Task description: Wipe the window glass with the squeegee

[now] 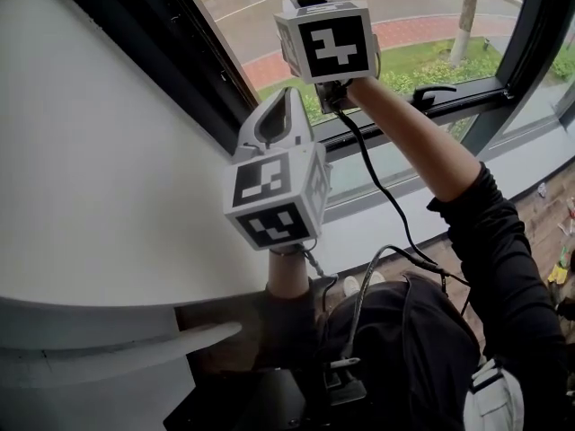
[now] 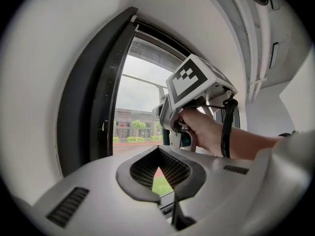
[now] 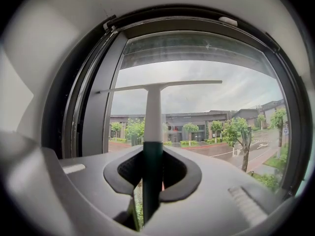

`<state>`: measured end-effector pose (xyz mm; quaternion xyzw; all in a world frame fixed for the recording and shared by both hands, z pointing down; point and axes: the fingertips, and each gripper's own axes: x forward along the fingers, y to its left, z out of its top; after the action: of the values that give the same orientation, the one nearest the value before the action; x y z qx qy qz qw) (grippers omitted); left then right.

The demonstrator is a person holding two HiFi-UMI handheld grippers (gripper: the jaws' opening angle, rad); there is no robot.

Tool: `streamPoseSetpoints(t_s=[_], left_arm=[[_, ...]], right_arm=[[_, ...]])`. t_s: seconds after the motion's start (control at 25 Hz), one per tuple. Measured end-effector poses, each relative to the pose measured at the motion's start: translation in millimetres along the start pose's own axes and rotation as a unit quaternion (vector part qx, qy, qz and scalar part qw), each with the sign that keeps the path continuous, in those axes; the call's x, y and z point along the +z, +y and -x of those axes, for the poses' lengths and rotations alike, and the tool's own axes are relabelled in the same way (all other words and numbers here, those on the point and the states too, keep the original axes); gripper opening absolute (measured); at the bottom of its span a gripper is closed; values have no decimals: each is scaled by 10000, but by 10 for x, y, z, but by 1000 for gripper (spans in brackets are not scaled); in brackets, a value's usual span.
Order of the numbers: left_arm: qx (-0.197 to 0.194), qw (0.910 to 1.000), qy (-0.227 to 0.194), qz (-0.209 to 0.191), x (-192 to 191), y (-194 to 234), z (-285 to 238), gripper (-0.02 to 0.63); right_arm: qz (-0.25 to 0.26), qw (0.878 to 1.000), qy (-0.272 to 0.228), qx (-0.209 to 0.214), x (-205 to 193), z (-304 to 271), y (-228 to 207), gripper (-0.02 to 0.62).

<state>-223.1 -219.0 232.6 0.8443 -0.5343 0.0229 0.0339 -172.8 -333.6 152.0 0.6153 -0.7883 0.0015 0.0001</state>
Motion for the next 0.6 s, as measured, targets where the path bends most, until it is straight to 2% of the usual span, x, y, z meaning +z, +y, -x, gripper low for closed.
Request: streamPoseSetpoints(t_s=[0.6], left_arm=[[37,9997,237,39,-239,-2,-1,0]], right_arm=[[-35,9995,304,23,-358,24,-12,60]])
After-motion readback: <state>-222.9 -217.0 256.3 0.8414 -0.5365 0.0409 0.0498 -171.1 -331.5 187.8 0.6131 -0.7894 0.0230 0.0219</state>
